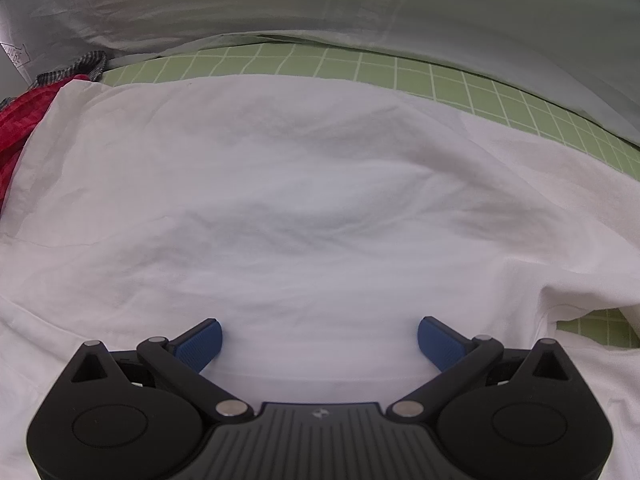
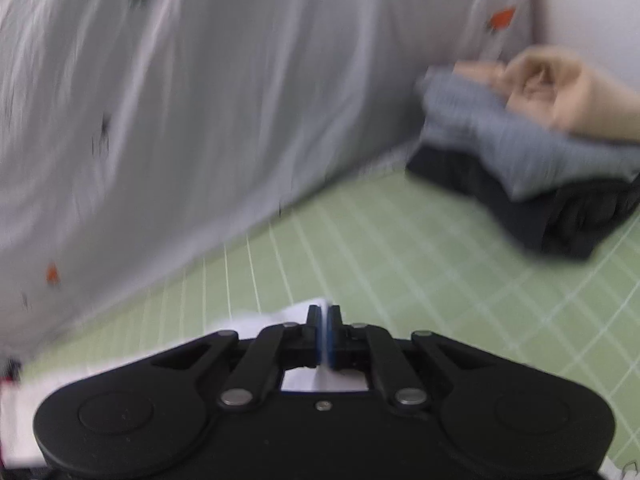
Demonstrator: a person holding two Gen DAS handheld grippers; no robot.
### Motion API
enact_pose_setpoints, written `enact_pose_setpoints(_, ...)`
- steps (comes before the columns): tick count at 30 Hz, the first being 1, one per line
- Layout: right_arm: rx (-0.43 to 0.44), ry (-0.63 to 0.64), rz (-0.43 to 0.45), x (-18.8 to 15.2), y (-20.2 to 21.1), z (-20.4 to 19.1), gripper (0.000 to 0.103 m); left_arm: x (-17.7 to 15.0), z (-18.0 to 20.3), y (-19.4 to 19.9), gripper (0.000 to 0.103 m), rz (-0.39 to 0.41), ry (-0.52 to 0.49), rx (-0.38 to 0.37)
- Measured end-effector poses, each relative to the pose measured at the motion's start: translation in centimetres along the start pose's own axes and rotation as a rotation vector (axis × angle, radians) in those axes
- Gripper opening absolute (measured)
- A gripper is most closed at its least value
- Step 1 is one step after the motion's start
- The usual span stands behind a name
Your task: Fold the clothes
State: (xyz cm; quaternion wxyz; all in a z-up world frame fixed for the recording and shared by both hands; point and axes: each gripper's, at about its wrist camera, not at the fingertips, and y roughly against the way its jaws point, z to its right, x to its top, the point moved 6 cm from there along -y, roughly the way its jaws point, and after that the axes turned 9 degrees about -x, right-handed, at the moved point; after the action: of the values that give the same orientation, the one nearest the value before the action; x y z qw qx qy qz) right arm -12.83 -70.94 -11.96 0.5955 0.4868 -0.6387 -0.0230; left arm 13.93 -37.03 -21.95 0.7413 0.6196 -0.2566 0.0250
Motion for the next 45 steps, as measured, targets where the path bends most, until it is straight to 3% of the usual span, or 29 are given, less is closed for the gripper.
enact_pose_setpoints(2,0.001,-0.020,0.130,3.0,2.3,-0.2,0.000,0.0,0.0,0.0,0.103,0.000,0.001,-0.001)
enact_pose_setpoints(4,0.001,-0.005,0.206,4.9,4.5,-0.5,0.000,-0.1,0.0,0.0,0.103,0.002,0.002,-0.001)
enact_pose_setpoints(6,-0.007,0.009,0.188,5.0,4.8,-0.5,0.000,-0.2,0.0,0.0,0.103,0.010,0.004,-0.001)
enact_pose_setpoints(8,-0.045,0.051,0.074,3.2,2.5,-0.1,0.004,-0.2,0.0,0.0,0.103,0.014,0.005,-0.001)
enact_pose_setpoints(11,-0.100,0.116,-0.070,-0.1,-1.5,0.8,0.034,-0.1,0.0,0.0,0.103,0.006,0.004,-0.003)
enact_pose_setpoints(12,-0.122,0.136,-0.083,-0.8,-2.4,1.0,0.053,-0.1,0.0,0.0,0.103,0.003,0.003,-0.005)
enact_pose_setpoints(14,-0.155,0.168,-0.097,-1.6,-3.9,1.3,0.066,-0.1,-0.1,0.0,0.103,0.000,0.002,-0.006)
enact_pose_setpoints(16,-0.146,0.189,-0.111,-1.7,-5.4,1.5,0.094,-0.1,-0.1,0.0,0.103,0.003,0.003,-0.004)
enact_pose_setpoints(18,-0.098,0.227,-0.144,-2.0,-6.9,1.5,0.099,-0.2,0.0,0.0,0.103,0.005,0.004,-0.002)
enact_pose_setpoints(23,0.003,0.394,-0.227,-2.9,-9.4,0.4,0.097,-0.2,0.0,0.0,0.103,0.002,0.008,-0.007)
enact_pose_setpoints(24,0.011,0.412,-0.235,-3.0,-9.7,0.1,0.086,-0.2,0.0,0.0,0.103,0.003,0.008,-0.007)
enact_pose_setpoints(25,0.031,0.416,-0.247,-3.2,-9.9,-0.2,0.061,-0.2,0.0,0.0,0.103,0.004,0.008,-0.007)
enact_pose_setpoints(27,0.033,0.414,-0.236,-3.2,-9.4,-0.9,0.043,-0.2,0.0,0.0,0.103,0.005,0.008,-0.007)
enact_pose_setpoints(28,0.031,0.420,-0.215,-3.2,-8.9,-1.2,0.027,-0.2,0.0,0.0,0.103,0.005,0.008,-0.007)
enact_pose_setpoints(31,0.008,0.447,-0.112,-3.3,-6.0,-2.7,0.013,-0.3,-0.1,0.0,0.103,0.005,0.008,-0.009)
enact_pose_setpoints(36,0.016,0.538,-0.015,-6.0,0.3,-5.9,0.008,-0.3,-0.1,0.1,0.103,0.012,0.009,-0.009)
enact_pose_setpoints(41,0.044,0.551,-0.156,-13.9,2.8,-7.3,0.007,-0.4,-0.1,0.1,0.103,0.014,0.011,-0.012)
enact_pose_setpoints(45,0.043,0.392,-0.235,-16.5,3.7,-6.3,0.007,-0.3,-0.1,0.1,0.103,0.012,0.012,-0.013)
